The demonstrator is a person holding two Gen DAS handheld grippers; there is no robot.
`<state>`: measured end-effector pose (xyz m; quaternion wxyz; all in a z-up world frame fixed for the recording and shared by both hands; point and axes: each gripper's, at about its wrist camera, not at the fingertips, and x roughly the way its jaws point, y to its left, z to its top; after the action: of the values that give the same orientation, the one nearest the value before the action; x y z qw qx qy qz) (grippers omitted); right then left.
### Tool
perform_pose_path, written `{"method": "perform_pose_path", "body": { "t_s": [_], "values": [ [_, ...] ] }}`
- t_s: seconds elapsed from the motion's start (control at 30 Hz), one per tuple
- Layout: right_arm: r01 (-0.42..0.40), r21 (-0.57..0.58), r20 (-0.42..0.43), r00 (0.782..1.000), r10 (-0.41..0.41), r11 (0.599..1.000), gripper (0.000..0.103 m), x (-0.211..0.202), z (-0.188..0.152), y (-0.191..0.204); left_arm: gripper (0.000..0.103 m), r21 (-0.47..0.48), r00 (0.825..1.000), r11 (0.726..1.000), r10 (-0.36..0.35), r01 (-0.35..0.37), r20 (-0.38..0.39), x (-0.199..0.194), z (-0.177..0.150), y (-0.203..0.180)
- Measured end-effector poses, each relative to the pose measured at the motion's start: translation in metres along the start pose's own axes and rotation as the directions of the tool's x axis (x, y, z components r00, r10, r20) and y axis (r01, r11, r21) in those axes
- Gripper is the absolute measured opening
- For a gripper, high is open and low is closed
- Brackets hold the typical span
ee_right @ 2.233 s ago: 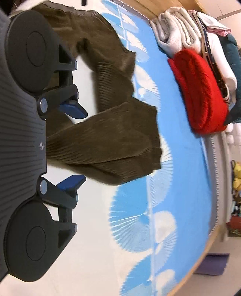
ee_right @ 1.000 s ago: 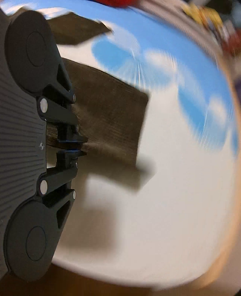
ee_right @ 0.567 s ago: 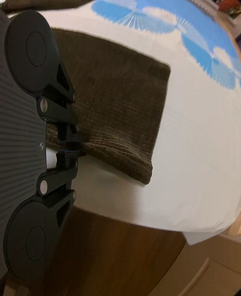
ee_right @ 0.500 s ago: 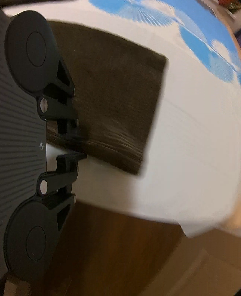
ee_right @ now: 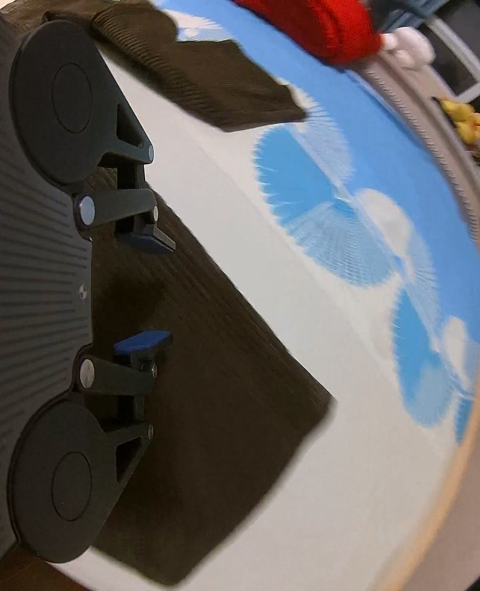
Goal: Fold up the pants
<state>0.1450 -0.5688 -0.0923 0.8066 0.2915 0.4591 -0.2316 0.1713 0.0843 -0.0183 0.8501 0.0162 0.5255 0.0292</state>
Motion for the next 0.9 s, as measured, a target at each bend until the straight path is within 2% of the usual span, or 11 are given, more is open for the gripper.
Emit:
{"method": "perform_pose_path", "body": {
  "t_s": [0.1,0.17,0.27,0.33,0.37,0.47,0.6,0.67,0.7,0.83,0.9],
  "values": [
    [0.015,0.042,0.001,1.0,-0.015,0.999,0.048,0.028,0.016,0.006,0.066,0.01,1.0,1.0,0.001,-0.001,-0.005,0.001,-0.002,0.001],
    [0.058,0.081,-0.024,0.998,-0.056,0.995,0.044,0.042,0.02,0.004,0.066,0.009,1.0,1.0,0.002,-0.002,-0.005,0.002,-0.002,0.003],
    [0.133,0.145,0.007,0.991,-0.136,0.98,0.04,0.034,0.022,0.004,0.066,-0.005,1.0,1.0,0.001,-0.001,-0.001,0.002,0.0,0.007],
    [0.18,0.154,0.051,0.981,-0.189,0.972,0.043,0.03,0.025,0.019,0.066,-0.008,1.0,1.0,-0.004,0.004,0.006,0.0,0.003,0.007],
    [0.155,0.149,0.076,0.983,-0.168,0.977,0.043,0.029,0.027,0.028,0.066,-0.008,1.0,1.0,-0.008,0.008,0.009,0.0,0.004,0.006],
    [0.026,0.061,0.126,0.991,-0.034,0.998,0.042,0.035,0.034,0.065,0.066,-0.01,0.999,0.999,-0.031,0.031,0.015,0.0,0.007,-0.002],
    [-0.11,-0.102,0.148,0.981,0.125,0.989,0.042,0.052,0.045,0.121,0.064,-0.019,0.998,0.998,-0.066,0.066,0.024,0.005,0.01,-0.018],
    [-0.174,-0.129,0.123,0.974,0.189,0.976,0.042,0.063,0.053,0.141,0.048,-0.025,0.994,0.994,-0.105,0.106,0.031,0.008,0.012,-0.028],
    [-0.203,-0.136,0.104,0.97,0.218,0.97,0.042,0.07,0.056,0.15,0.046,-0.027,0.991,0.991,-0.128,0.129,0.034,0.011,0.014,-0.036],
    [-0.264,-0.172,0.063,0.959,0.278,0.949,0.045,0.096,0.072,0.175,0.046,-0.017,0.975,0.975,-0.219,0.22,0.044,0.02,0.022,-0.068],
    [-0.276,-0.17,0.069,0.954,0.29,0.946,0.049,0.108,0.082,0.181,0.053,0.013,0.964,0.966,-0.26,0.26,0.053,0.024,0.027,-0.088]
  ]
}}
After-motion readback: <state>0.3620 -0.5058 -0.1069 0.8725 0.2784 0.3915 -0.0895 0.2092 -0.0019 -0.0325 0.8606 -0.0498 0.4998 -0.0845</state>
